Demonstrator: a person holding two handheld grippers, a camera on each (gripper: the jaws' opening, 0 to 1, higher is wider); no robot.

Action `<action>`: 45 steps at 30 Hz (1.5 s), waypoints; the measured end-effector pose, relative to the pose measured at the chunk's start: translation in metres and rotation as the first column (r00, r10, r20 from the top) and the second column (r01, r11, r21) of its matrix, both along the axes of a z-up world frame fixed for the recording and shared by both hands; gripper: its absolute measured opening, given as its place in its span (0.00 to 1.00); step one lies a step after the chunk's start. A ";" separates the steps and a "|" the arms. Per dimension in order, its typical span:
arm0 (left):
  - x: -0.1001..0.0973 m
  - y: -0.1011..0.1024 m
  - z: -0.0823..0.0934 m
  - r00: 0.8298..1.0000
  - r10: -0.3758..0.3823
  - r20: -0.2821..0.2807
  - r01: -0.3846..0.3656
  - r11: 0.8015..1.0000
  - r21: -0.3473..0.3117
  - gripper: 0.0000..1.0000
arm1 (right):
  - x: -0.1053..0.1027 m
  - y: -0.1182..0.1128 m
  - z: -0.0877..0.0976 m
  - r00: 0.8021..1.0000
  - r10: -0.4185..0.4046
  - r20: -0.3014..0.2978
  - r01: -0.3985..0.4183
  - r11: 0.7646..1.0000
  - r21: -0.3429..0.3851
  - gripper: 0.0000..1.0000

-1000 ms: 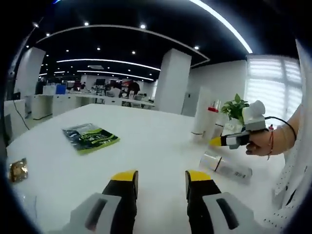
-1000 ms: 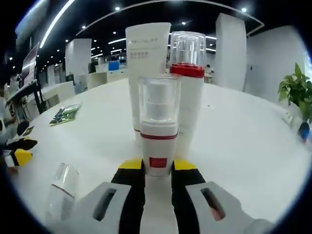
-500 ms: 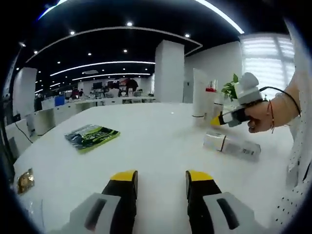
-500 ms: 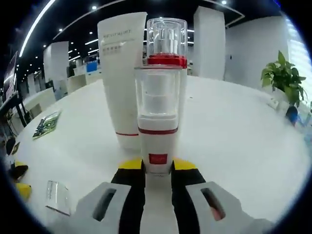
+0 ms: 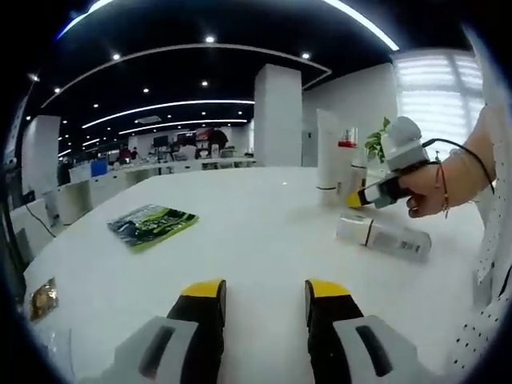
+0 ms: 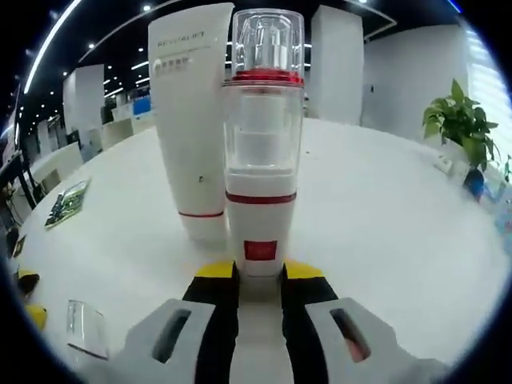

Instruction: Arrange the skincare products in the storage area until every visible bottle or jar stands upright without overlapping.

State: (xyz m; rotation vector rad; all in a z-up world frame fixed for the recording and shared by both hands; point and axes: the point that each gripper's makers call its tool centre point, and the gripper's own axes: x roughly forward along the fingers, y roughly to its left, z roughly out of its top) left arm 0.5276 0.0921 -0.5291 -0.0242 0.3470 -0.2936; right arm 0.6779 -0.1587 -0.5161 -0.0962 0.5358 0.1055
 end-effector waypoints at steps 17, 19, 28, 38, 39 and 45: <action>-0.003 -0.003 0.003 1.000 -0.007 0.000 0.007 1.000 0.001 0.41 | -0.025 -0.006 -0.004 0.995 0.054 -0.085 -0.029 0.963 0.268 0.33; -0.003 -0.004 0.005 1.000 -0.008 0.001 0.008 1.000 0.001 0.42 | -0.036 -0.003 -0.004 0.989 0.109 -0.098 -0.079 0.960 0.270 0.32; 0.000 0.000 0.003 0.999 0.031 -0.023 -0.032 0.996 -0.079 0.42 | -0.083 0.037 0.023 0.879 0.477 -0.004 -0.458 0.847 0.268 0.31; -0.004 -0.010 0.009 0.999 -0.002 -0.039 -0.002 0.995 -0.102 0.41 | -0.140 0.087 0.019 0.698 0.709 -0.104 -0.683 0.702 0.199 0.27; -0.007 -0.013 0.009 0.999 -0.011 -0.049 0.006 0.994 -0.110 0.41 | -0.144 0.089 0.014 0.688 0.713 -0.133 -0.684 0.699 0.209 0.27; -0.011 -0.018 0.011 0.998 -0.015 -0.053 0.008 0.991 -0.130 0.40 | -0.147 0.089 0.011 0.683 0.714 -0.156 -0.680 0.699 0.222 0.24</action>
